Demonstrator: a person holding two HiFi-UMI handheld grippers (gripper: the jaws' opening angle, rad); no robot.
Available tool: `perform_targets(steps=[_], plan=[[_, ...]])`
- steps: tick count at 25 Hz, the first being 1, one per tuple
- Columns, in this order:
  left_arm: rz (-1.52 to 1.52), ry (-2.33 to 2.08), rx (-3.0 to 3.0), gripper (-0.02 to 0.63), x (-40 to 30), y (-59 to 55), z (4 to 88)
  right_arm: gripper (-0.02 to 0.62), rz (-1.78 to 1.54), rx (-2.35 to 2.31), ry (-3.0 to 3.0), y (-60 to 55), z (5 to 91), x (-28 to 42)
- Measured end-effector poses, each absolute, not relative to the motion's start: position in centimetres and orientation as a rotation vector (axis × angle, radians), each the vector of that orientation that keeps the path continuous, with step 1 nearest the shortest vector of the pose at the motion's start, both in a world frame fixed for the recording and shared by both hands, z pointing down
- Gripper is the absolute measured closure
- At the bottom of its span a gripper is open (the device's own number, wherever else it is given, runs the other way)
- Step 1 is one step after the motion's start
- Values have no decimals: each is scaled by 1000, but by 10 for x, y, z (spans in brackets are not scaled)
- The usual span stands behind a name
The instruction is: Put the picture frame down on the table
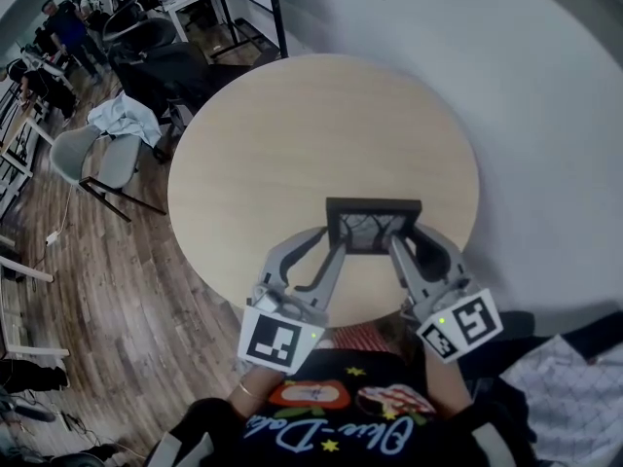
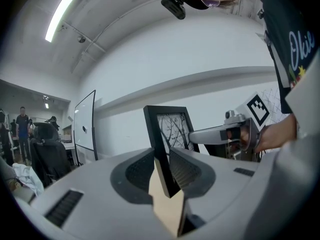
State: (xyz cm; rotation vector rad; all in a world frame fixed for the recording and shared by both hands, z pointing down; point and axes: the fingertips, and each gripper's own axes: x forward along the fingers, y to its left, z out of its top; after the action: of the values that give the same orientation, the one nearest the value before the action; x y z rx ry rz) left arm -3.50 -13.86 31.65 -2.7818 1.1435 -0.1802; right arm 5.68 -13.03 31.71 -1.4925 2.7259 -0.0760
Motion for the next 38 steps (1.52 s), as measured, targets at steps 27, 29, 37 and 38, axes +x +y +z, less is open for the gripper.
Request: perform_targets(steps=[27, 29, 37, 38], plan=[[-310, 1300, -2825, 512, -26, -210, 369, 525, -233, -1410, 2835, -212, 368, 66], [-321, 1300, -2832, 512, -23, -213, 374, 525, -242, -1416, 2839, -216, 372, 68], [-413, 1295, -2840, 512, -16, -229, 400, 525, -316, -1420, 2865, -232, 395, 76], [-426, 1296, -2839, 512, -16, -231, 404, 525, -324, -1420, 2870, -235, 398, 76]])
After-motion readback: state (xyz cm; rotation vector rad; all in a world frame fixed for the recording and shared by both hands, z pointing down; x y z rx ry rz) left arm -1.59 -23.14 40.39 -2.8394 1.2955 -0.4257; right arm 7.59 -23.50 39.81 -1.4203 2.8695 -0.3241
